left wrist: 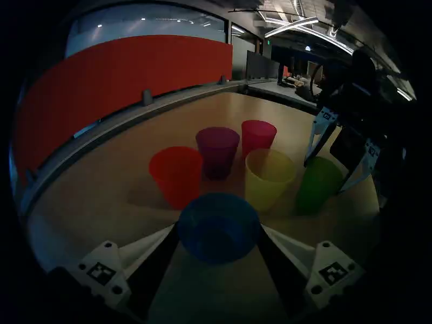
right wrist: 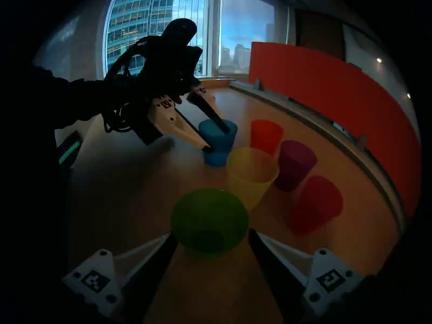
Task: Pour water
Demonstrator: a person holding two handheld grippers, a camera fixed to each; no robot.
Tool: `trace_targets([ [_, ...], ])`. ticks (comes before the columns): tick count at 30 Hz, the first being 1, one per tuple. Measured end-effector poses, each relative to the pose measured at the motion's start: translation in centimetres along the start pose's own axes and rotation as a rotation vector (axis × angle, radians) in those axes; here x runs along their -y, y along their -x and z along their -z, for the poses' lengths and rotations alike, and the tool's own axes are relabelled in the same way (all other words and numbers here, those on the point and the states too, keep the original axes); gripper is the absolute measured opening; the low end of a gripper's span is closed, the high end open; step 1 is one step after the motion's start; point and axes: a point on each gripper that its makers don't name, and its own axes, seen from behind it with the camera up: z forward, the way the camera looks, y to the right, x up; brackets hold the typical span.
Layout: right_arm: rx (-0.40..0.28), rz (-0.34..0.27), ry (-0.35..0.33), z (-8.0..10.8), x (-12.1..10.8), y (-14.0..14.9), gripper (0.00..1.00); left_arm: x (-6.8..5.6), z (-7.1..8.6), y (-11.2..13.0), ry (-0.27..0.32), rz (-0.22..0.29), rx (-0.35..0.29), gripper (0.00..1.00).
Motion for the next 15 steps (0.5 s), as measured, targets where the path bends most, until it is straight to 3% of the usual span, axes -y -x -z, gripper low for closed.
trace_targets([
  [4, -0.002, 0.000, 0.001, 0.01, -0.06, -0.04, 1.00, -0.07, -0.05, 0.00, 0.004, 0.005, 0.000, 0.89],
  [15, -0.009, -0.005, 0.004, -0.34, -0.02, -0.14, 1.00, -0.17, -0.11, 0.02, 0.007, 0.006, 0.003, 0.87],
])
